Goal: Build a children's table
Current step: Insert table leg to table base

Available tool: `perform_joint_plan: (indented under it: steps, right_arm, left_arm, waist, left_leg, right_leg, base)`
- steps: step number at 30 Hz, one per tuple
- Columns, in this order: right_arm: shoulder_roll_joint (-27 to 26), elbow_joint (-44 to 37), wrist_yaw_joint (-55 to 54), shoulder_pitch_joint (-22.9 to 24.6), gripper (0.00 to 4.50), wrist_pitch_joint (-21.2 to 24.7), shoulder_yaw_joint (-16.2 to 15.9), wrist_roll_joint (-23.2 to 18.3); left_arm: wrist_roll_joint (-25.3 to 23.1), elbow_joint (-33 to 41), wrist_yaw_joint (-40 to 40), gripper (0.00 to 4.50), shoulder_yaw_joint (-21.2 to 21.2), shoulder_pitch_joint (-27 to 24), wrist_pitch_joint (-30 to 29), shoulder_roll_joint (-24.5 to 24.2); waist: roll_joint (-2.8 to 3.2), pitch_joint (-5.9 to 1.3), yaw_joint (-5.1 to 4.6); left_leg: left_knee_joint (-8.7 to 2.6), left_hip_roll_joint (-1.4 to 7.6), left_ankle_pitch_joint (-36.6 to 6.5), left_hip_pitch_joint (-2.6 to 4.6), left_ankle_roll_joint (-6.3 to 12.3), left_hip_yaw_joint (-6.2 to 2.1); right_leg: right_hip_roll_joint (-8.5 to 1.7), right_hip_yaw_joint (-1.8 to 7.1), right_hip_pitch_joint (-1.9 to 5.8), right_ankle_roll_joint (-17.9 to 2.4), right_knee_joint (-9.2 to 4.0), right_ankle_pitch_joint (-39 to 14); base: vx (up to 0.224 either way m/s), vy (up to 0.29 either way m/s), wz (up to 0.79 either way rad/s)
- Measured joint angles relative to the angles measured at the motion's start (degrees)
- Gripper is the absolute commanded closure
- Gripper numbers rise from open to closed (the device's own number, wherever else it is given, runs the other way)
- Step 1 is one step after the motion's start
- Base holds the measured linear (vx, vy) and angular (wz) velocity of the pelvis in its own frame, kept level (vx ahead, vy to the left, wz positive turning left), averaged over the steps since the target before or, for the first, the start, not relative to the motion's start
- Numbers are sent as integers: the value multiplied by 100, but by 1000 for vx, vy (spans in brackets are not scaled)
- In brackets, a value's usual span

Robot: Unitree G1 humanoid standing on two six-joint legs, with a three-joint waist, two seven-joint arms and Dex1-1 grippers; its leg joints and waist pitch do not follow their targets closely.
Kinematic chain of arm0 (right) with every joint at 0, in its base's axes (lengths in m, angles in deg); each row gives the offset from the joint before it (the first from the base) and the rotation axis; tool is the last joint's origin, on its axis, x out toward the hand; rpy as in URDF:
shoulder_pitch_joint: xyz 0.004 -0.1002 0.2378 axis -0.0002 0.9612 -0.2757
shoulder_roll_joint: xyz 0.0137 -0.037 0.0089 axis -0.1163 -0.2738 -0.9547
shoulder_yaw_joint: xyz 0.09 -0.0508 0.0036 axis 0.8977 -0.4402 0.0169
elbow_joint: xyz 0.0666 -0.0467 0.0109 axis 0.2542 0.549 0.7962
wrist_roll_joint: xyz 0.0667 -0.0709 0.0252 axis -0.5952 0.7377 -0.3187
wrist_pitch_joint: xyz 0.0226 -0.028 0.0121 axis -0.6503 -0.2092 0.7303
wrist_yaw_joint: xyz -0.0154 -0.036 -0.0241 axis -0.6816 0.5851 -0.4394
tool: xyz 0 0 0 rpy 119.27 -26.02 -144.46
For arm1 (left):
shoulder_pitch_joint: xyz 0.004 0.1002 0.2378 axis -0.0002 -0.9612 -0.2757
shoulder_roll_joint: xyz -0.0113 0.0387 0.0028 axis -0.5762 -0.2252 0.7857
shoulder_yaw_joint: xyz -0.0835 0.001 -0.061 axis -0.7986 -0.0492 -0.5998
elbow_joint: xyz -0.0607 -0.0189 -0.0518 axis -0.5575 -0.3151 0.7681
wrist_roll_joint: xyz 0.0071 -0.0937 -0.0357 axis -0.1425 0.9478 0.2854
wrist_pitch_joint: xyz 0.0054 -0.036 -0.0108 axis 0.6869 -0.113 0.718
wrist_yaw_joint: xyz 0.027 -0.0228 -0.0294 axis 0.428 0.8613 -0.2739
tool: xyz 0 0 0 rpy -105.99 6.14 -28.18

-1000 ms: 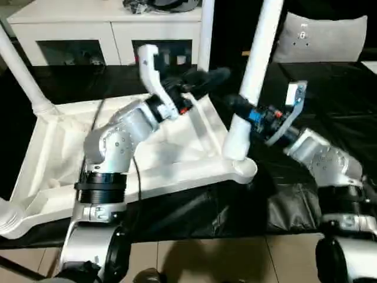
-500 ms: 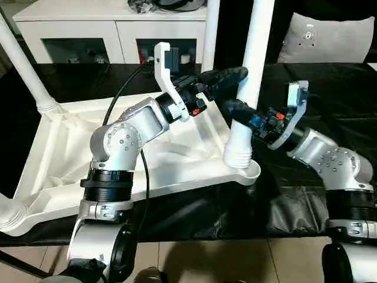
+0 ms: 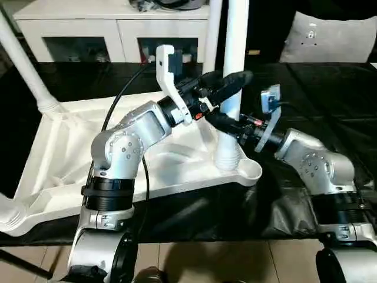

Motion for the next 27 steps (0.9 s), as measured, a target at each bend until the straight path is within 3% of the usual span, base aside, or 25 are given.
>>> perform_joint_plan:
  steps: [14,16,19,27]
  right_arm:
    - [-138,0,-27,39,264,-267,-221,254]
    - [-140,0,-27,39,264,-281,-220,269]
    - [-140,0,-20,39,264,-283,-221,283]
    - [-144,8,-8,39,264,-358,-230,332]
  left_arm:
    - [-617,-95,199,119,344,-156,585,22]
    - [-675,-95,209,150,361,-156,645,13]
    - [-808,-102,226,155,432,-156,715,-15]
    - [-872,-118,235,219,452,-156,766,-15]
  waist:
    - [0,0,-4]
    - [-1,0,-3]
    - [-1,0,-8]
    - [-1,0,-5]
  left_leg:
    - [-5,0,0,0,0,0]
    - [-4,0,0,0,0,0]
    - [-3,0,0,1,0,0]
    - [-3,0,0,1,0,0]
  right_leg:
    - [1,-1,1,-1,-6,2]
    - [1,-1,2,-2,-6,3]
    - [1,-1,2,-2,-6,5]
    - [1,-1,2,-33,-6,24]
  base:
    - [0,0,0]
    - [0,0,0]
    - [0,0,0]
    - [0,0,0]
